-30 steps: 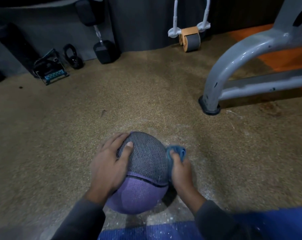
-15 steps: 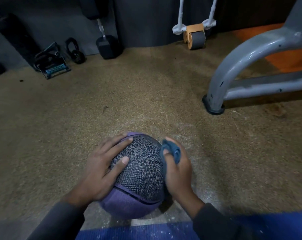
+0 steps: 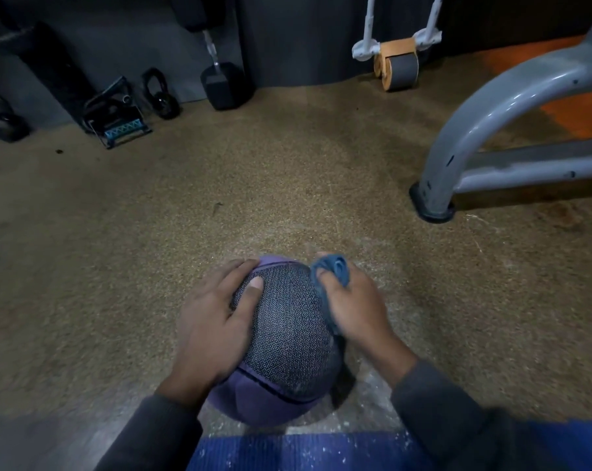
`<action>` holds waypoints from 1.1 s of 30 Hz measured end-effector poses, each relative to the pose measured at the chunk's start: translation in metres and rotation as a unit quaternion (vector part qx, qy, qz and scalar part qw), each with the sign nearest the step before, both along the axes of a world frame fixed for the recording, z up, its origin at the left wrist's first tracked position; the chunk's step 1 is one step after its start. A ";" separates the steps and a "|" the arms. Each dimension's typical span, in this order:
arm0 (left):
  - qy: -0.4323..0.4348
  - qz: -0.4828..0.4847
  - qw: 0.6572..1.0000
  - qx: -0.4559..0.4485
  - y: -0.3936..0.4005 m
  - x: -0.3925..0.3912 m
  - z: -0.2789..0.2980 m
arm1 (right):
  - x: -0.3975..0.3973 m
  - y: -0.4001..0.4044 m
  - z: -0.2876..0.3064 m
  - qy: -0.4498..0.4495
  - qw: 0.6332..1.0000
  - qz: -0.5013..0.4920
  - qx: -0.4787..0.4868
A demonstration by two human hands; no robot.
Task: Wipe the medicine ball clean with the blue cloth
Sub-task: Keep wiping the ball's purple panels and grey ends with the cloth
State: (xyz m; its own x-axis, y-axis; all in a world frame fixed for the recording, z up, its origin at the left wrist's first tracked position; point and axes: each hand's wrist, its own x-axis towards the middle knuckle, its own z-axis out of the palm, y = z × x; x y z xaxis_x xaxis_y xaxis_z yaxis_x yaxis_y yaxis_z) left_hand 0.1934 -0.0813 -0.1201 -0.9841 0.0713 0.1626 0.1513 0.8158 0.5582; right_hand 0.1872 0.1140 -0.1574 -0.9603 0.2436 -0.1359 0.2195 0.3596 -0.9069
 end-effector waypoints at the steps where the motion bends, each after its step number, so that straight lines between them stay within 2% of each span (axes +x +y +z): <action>1: -0.001 -0.002 1.000 0.001 0.001 -0.001 0.001 | -0.005 0.006 -0.005 -0.051 0.998 -0.021 -0.036; 3: -0.009 -0.004 1.000 -0.004 0.005 -0.005 0.004 | 0.006 0.007 -0.005 -0.054 0.998 -0.023 -0.004; 5: -0.016 -0.006 1.000 -0.012 0.008 -0.009 0.006 | 0.029 -0.007 0.012 0.057 0.994 0.018 0.096; 7: -0.021 -0.024 0.999 -0.012 0.009 -0.011 0.007 | 0.041 -0.023 0.037 0.163 0.965 0.085 0.185; 9: -0.020 -0.038 0.999 -0.001 0.008 -0.011 0.005 | 0.029 -0.031 0.047 0.181 0.949 0.122 0.229; 11: -0.012 -0.036 0.999 0.016 0.005 -0.010 0.004 | 0.008 -0.022 0.044 0.130 0.968 0.121 0.178; 14: -0.022 -0.046 0.997 0.058 -0.001 -0.013 0.003 | -0.010 0.004 0.012 -0.005 0.998 0.053 -0.018; 16: -0.034 -0.051 0.994 0.086 -0.009 -0.019 0.003 | -0.008 0.011 -0.019 -0.100 0.987 -0.007 -0.124; 18: -0.020 -0.004 0.995 0.099 -0.012 -0.023 0.003 | 0.000 0.010 -0.038 -0.148 0.965 -0.050 -0.212; 20: 0.049 0.083 0.992 0.080 -0.012 -0.020 0.005 | 0.003 0.008 -0.043 -0.173 0.953 -0.066 -0.241; 21: 0.078 0.077 0.993 0.053 -0.011 -0.016 0.005 | 0.001 0.007 -0.043 -0.178 0.953 -0.071 -0.237; 24: 0.060 -0.084 0.994 -0.039 -0.012 -0.007 -0.001 | -0.008 0.005 -0.036 -0.180 0.959 -0.069 -0.206; 27: 0.055 -0.081 0.995 -0.003 -0.021 -0.022 -0.005 | -0.021 0.002 -0.016 -0.161 0.974 -0.021 -0.158; 30: 0.041 -0.066 0.995 0.061 -0.026 -0.033 -0.004 | -0.032 -0.019 0.019 -0.002 0.998 0.036 0.053; 33: 0.028 -0.050 0.994 0.091 -0.033 -0.041 -0.007 | -0.031 -0.063 0.053 0.160 0.946 0.132 0.251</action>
State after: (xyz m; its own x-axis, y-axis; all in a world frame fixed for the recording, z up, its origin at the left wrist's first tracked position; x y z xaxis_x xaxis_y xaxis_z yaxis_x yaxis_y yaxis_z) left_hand 0.1526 -0.1145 -0.1274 -0.9624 0.1332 0.2368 0.2624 0.6816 0.6830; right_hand 0.1566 0.0506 -0.1043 -0.9693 -0.0529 0.2402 -0.1937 0.7662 -0.6127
